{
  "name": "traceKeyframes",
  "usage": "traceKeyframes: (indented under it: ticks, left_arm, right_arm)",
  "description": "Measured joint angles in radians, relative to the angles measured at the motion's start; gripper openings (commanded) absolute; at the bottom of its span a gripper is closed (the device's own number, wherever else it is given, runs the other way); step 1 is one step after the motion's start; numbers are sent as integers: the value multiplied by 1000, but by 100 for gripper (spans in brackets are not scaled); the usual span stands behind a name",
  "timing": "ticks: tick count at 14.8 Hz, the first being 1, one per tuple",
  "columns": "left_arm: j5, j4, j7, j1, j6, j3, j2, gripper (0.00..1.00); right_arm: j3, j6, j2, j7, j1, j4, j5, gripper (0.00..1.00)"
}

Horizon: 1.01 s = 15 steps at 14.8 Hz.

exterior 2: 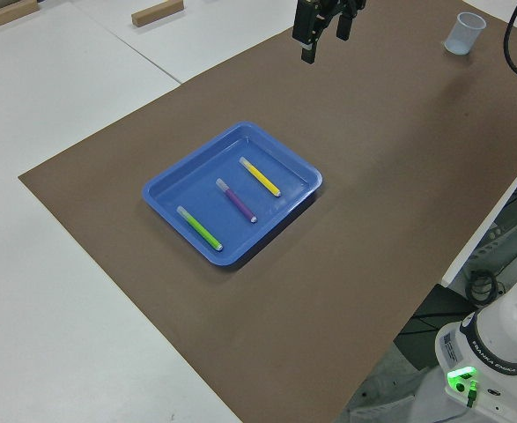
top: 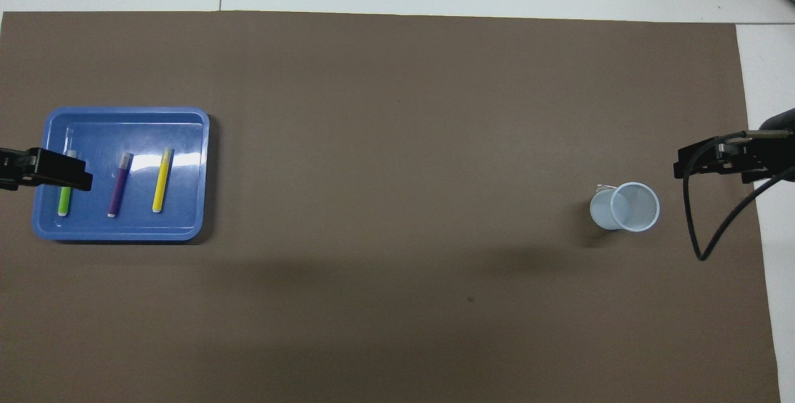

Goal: Transfer and insert pens with both arms

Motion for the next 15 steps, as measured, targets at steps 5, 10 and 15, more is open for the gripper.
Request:
traceKeyframes:
  ticks: [5,10,15]
  left_arm:
    - [-1,0,0,0,-1,0,-1,100]
    - [-1,0,0,4,-2,1,-2,100]
    - [-1,0,0,37,-2,3,-3,100]
  right_arm:
    - [0,0,0,0,0,0,0,100]
    - [0,0,0,0,0,0,0,100]
    - [0,0,0,0,0,0,0,100]
